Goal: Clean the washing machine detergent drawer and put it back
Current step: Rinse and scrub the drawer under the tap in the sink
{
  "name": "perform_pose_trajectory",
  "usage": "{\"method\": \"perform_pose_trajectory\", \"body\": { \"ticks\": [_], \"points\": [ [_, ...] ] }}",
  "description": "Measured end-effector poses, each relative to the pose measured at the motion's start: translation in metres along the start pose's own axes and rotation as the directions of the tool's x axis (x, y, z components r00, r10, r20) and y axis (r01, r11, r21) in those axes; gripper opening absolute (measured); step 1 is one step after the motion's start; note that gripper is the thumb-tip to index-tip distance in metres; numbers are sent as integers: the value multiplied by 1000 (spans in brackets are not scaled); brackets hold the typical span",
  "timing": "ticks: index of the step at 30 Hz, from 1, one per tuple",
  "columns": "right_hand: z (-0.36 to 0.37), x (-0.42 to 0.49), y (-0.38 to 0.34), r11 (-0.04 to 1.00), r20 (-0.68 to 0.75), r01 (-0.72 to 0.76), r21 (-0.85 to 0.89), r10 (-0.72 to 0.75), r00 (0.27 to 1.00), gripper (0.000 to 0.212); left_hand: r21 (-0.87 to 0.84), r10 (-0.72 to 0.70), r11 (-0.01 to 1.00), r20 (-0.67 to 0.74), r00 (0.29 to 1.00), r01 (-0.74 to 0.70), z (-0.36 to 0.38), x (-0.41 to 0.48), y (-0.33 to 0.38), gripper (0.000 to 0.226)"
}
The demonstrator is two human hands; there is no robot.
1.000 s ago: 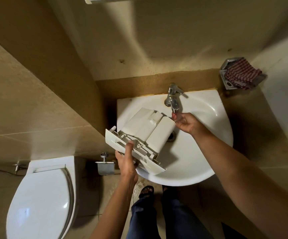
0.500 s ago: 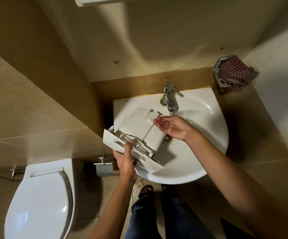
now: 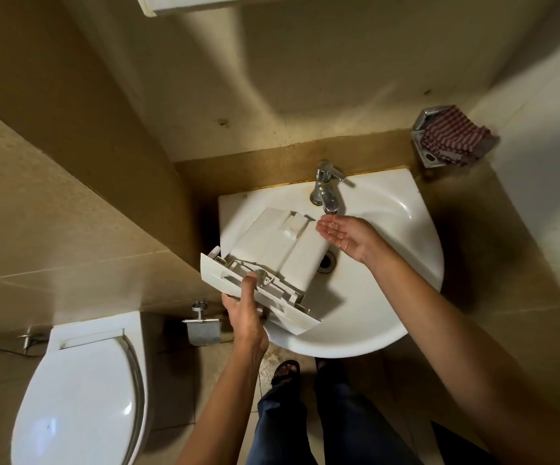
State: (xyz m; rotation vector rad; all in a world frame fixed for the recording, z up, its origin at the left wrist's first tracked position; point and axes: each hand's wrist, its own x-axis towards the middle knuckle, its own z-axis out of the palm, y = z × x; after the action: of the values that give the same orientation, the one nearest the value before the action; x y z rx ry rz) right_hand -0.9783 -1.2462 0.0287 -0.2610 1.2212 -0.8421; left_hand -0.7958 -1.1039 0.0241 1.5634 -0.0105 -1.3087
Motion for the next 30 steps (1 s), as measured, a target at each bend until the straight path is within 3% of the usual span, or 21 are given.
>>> {"method": "perform_pose_trajectory", "body": {
  "ticks": [6, 10, 15, 19, 24, 30],
  "points": [
    [-11, 29, -14, 963, -53, -105, 246, 122, 991, 28, 5, -9, 1000, 22, 1000, 9, -1, 0, 0, 102],
    [-8, 41, -13, 982, -127, -76, 174, 99, 987, 30, 47, -10, 999, 15, 1000, 9, -2, -5, 3, 98],
    [-7, 49, -17, 977, -30, -136, 164, 143, 989, 30, 66, -47, 997, 47, 998, 44, -5, -6, 3, 74],
    [-8, 47, -17, 975, -43, -158, 159, 166, 985, 33, 73, -82, 995, 95, 992, 75, -8, -9, 6, 92],
    [-7, 46, -17, 976, -64, -131, 173, 143, 988, 33, 158, -50, 987, 124, 991, 30, -9, -15, 4, 95],
    [-30, 35, -11, 983, 24, -179, -37, 180, 983, 21, 205, -93, 976, 80, 992, 75, -1, -22, 1, 100]
  ]
}}
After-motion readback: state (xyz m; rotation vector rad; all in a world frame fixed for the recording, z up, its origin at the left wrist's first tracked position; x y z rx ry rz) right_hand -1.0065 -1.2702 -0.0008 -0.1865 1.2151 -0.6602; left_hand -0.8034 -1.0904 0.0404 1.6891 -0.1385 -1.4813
